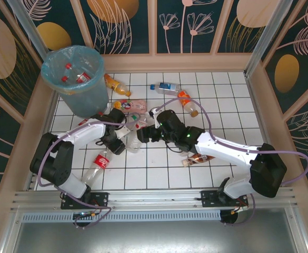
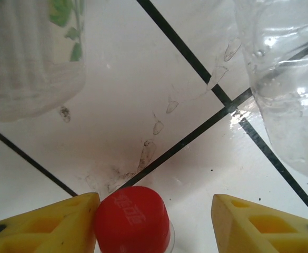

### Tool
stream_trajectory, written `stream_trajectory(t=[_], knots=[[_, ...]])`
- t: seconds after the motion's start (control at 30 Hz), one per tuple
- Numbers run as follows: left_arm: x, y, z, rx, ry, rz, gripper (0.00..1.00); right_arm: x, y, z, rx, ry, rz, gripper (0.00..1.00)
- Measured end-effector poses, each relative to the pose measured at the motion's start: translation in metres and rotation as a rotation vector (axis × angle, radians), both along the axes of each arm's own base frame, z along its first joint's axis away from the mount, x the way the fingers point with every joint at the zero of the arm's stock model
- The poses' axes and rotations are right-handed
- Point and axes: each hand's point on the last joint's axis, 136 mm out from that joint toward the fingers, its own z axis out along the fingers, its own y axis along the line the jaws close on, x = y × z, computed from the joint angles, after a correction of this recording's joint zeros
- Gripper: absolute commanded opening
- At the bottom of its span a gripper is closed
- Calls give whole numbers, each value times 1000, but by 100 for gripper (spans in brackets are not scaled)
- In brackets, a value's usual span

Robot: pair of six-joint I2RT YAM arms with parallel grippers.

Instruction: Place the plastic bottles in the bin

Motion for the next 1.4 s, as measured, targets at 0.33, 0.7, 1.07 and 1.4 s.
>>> stream_trajectory(t=[0.33, 0.7, 1.07, 1.4], knots=[[5, -2, -9, 19, 40, 43, 37, 0, -1, -1, -4, -1, 0, 86], [29, -12, 54, -43, -96, 72, 11, 2, -2, 1, -11, -16, -7, 86], [69, -24, 263, -297, -586, 144, 0, 13, 21, 69, 86, -128, 41, 85], [71, 4, 460, -532, -1083, 350, 0, 14, 35, 130, 173, -224, 89, 85]])
